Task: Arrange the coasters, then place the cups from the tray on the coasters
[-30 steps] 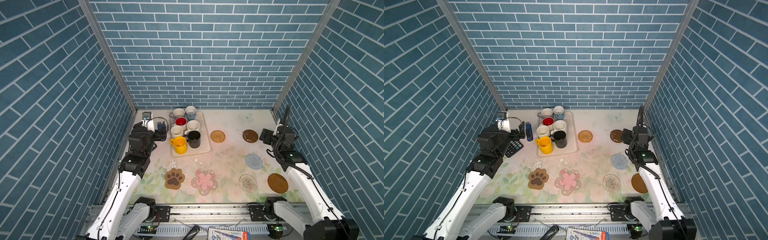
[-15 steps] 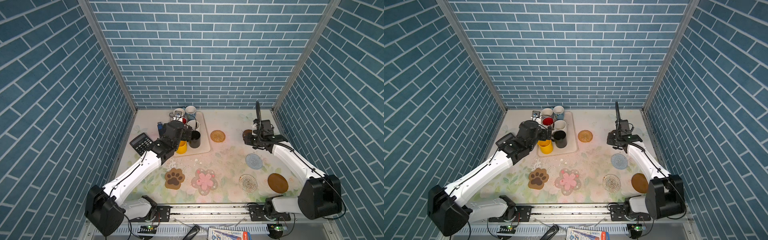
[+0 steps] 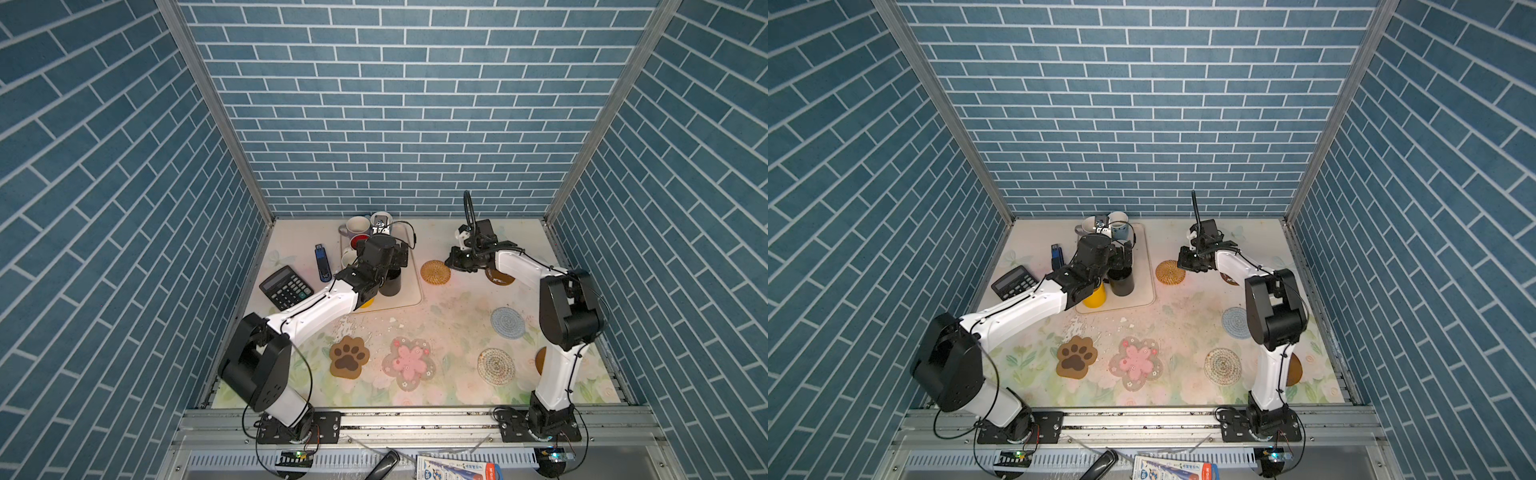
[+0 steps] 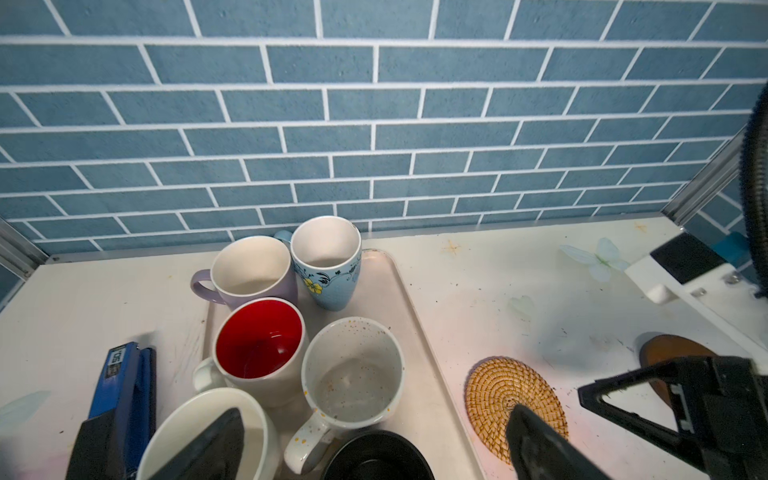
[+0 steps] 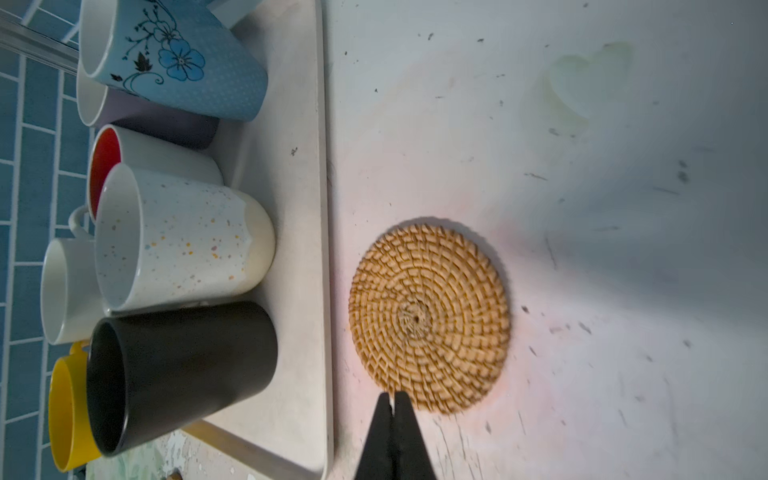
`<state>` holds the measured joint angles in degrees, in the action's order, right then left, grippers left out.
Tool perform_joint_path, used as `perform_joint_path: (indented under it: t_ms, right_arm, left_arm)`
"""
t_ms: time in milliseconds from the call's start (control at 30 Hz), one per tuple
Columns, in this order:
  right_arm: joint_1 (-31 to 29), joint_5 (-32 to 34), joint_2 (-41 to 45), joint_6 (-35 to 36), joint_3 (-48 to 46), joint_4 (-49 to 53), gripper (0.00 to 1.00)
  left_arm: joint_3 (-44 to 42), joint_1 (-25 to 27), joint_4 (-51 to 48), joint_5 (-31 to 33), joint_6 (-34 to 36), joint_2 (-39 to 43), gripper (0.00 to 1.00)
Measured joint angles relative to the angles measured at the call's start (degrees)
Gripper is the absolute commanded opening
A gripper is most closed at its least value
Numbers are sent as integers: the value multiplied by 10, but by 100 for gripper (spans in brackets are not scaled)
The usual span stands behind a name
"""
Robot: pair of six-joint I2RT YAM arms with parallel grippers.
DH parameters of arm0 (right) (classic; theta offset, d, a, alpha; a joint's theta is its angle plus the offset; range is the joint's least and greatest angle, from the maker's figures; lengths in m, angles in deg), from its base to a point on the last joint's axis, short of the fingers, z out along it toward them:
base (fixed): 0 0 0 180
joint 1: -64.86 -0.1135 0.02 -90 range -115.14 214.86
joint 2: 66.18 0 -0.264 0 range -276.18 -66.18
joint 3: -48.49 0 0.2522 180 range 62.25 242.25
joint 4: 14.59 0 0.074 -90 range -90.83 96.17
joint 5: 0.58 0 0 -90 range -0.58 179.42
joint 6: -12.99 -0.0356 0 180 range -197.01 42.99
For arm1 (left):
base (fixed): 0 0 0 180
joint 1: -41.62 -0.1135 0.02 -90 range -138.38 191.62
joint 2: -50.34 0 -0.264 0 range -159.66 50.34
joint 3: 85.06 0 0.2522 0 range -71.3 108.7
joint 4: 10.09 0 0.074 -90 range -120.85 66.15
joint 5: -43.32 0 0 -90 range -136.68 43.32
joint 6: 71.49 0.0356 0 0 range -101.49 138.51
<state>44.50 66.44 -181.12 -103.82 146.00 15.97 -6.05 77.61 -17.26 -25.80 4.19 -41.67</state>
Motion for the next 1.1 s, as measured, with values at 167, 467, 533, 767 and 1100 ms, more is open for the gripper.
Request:
perform_joint_path:
  t_ms: [167, 467, 533, 767, 1100]
  right_arm:
    - [-2, -29, -58, -9, 29, -16, 0]
    - [-10, -34, -100, -14, 32, -15, 0]
    - [-11, -27, -107, -14, 48, -2, 0]
    - [-12, 52, -146, -12, 143, 74, 0]
    - [24, 93, -247, -5, 337, 189, 0]
  left_arm:
    - [-2, 0, 3, -5, 14, -36, 99]
    - [-45, -12, 65, -16, 23, -36, 99]
    - [-50, -14, 75, -20, 22, -36, 99]
    - [-55, -15, 88, -26, 19, -36, 99]
    - [-56, -16, 88, -28, 17, -37, 99]
